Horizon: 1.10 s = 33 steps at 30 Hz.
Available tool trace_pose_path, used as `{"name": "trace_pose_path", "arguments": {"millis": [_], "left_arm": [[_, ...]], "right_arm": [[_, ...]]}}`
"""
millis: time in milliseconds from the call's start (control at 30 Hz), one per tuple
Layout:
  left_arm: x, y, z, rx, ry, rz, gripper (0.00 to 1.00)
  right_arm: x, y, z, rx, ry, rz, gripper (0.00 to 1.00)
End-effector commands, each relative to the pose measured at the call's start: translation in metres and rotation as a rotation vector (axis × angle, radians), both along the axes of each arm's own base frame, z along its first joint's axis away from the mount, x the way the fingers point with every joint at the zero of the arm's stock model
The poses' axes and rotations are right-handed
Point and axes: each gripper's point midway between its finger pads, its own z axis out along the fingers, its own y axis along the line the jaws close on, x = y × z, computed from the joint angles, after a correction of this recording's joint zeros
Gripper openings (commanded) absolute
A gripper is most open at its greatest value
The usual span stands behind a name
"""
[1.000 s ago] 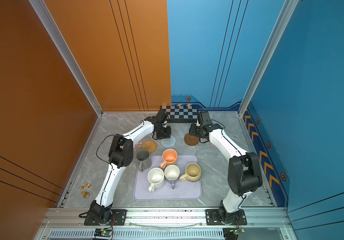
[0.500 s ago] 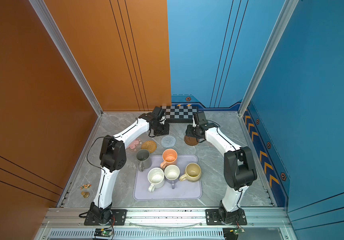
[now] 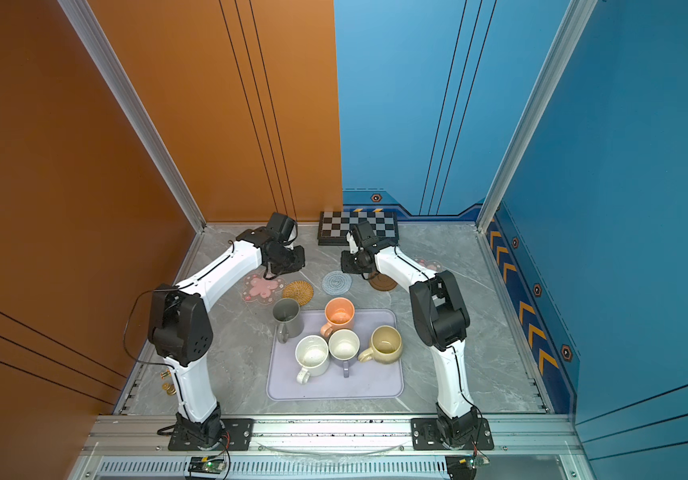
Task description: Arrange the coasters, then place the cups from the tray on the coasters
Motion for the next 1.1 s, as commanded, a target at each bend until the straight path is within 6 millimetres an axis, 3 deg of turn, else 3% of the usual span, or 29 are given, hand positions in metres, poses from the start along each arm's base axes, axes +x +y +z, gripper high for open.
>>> {"name": "trace_pose_path", "arguments": {"millis": [0,133,333,667,1067], "left_arm": [[-0.004,0.020,0.029,0.044,-0.073,0.017,0.21],[-0.005,0.029,0.028,0.064,-0.077,0.002,0.24],[-0.010,0.034,0.010,0.058,-0.026,0.005,0.24],[-0.012,0.041,0.008,0.046,-0.019,0.019,0.23],[-0.013,0.048,0.019,0.022,-0.037,0.051,0.23]], "right_arm": [[-0.006,0.013,-0.009,0.008,0.031,0.020,0.19],[-0.015,0.025,-0.027,-0.011,0.060,0.044,0.18],[-0.020,0.036,-0.044,-0.041,0.079,0.059,0.18],[-0.025,0.014,-0.083,-0.126,0.151,0.025,0.16],[-0.013,-0.019,-0.085,-0.160,0.141,-0.029,0.15]]}}
